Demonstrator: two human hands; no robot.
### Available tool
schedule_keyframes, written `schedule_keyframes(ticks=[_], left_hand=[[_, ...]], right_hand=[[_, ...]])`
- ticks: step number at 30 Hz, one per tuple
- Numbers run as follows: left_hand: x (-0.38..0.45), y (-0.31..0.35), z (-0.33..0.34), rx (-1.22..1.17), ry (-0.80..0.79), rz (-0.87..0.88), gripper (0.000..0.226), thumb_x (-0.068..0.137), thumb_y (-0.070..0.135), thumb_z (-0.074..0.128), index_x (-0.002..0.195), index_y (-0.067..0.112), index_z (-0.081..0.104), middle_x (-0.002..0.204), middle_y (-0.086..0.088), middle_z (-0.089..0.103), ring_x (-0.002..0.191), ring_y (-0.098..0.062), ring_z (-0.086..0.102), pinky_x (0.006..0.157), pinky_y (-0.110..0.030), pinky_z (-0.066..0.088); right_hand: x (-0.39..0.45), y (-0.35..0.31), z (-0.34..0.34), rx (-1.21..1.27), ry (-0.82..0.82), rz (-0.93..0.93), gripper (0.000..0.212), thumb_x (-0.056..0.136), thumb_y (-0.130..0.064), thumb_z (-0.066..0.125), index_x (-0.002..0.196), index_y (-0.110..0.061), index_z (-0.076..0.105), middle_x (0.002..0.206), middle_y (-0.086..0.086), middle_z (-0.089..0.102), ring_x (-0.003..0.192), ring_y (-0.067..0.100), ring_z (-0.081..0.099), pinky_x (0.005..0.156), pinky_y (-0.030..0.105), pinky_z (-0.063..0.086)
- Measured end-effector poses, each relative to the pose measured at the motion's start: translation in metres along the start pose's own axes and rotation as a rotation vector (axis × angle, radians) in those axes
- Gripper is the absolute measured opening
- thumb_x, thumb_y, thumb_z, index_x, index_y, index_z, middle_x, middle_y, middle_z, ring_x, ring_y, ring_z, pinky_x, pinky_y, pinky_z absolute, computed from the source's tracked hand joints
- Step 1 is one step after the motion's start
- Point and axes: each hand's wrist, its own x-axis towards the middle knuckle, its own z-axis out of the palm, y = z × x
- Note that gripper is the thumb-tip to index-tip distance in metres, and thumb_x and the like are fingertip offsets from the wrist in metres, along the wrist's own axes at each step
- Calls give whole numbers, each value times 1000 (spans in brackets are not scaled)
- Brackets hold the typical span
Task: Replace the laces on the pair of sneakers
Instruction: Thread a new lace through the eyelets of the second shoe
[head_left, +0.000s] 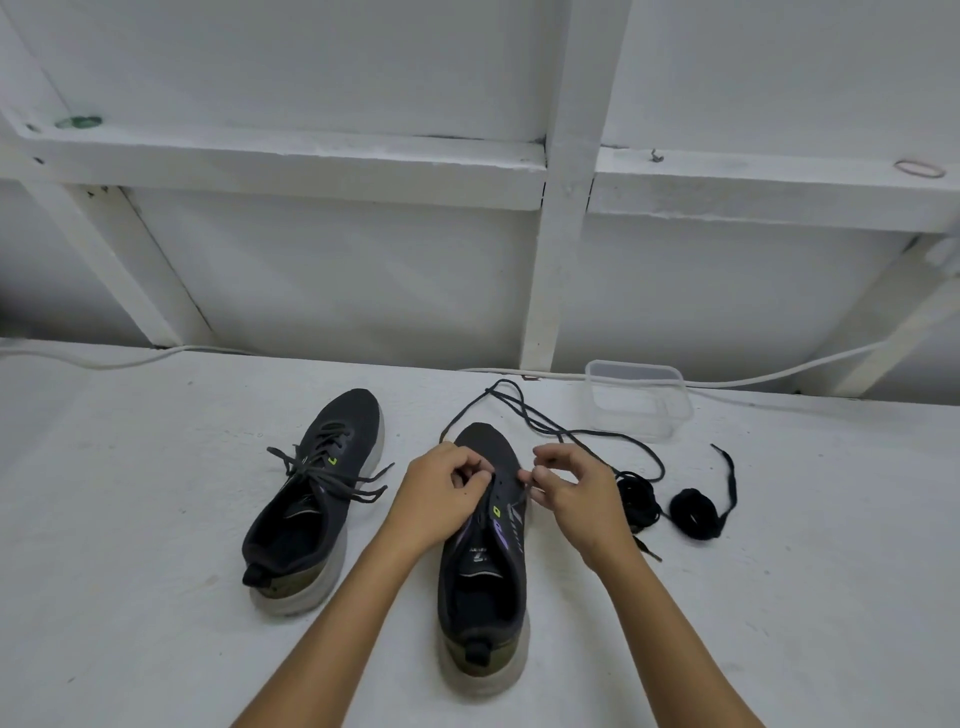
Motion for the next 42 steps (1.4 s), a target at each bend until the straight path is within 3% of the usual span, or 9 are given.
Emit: schedule_keyframes(ticks=[5, 9, 20, 24, 27, 30, 34, 38, 42], left_hand=[[-1, -5, 1, 91, -30, 13, 8, 90, 27, 70, 97, 29, 75, 92, 12, 62, 73, -2, 57, 71, -11, 41], [-5, -5, 1, 51, -43, 13, 8, 91, 31, 69, 94, 35, 75, 95, 13, 63, 77, -1, 58, 78, -20, 48], [-6, -10, 5, 17, -18, -20, 7, 91, 31, 70, 94, 28, 76, 94, 14, 63, 77, -3, 58, 78, -23, 50], [-5, -9, 9, -14, 29, -48, 9, 94, 30, 67, 93, 25, 75, 92, 12, 62, 78, -5, 58, 77, -23, 49], [-5, -9, 11, -135, 57, -108, 8, 95, 30, 66, 91, 28, 74, 95, 12, 65, 85, -4, 61, 77, -17, 47], [-6, -8, 10, -152, 48, -92, 8, 94, 29, 68, 91, 32, 74, 94, 14, 65, 86, -1, 60, 76, -13, 44], [-6, -8, 9, -97, 37, -37, 8, 92, 27, 70, 94, 30, 77, 91, 14, 64, 84, 2, 59, 75, -10, 42], [-5, -12, 9, 15, 86, -14, 8, 93, 24, 69, 94, 26, 76, 89, 11, 64, 79, -2, 58, 72, -11, 42], [-2, -10, 13, 128, 58, -9, 7, 90, 18, 72, 94, 21, 76, 90, 9, 62, 70, -5, 57, 67, -6, 40]], right_hand=[[-3, 14, 11, -259, 46, -115, 20, 94, -7, 67, 92, -25, 77, 87, -5, 76, 77, 10, 72, 74, 25, 58], [-3, 15, 13, -90, 47, -34, 15, 92, -8, 71, 98, -20, 76, 86, 2, 77, 78, 18, 74, 72, 27, 60], [-4, 9, 14, 25, 53, -29, 23, 89, -5, 75, 105, -22, 73, 99, 3, 73, 80, 16, 74, 78, 27, 61], [-9, 6, 17, 21, 65, -56, 22, 88, -12, 77, 106, -23, 72, 98, 3, 70, 74, 21, 73, 69, 32, 62], [-13, 3, 17, -24, 89, -15, 12, 87, -29, 79, 91, -19, 74, 87, 7, 70, 60, 16, 67, 56, 26, 54], [-13, 3, 16, -77, -58, 52, 21, 91, -35, 75, 81, -17, 78, 71, 1, 70, 57, 10, 59, 52, 20, 45], [-9, 5, 16, -43, -124, 55, 17, 94, -26, 71, 84, -15, 78, 68, 0, 67, 63, 10, 59, 57, 22, 47], [-6, 11, 13, 25, -16, 57, 15, 97, -18, 67, 90, -8, 75, 73, 6, 69, 70, 13, 65, 63, 24, 56], [-2, 22, 11, -168, 38, -35, 16, 96, -16, 65, 86, -23, 76, 84, -4, 75, 78, 21, 71, 75, 42, 62]])
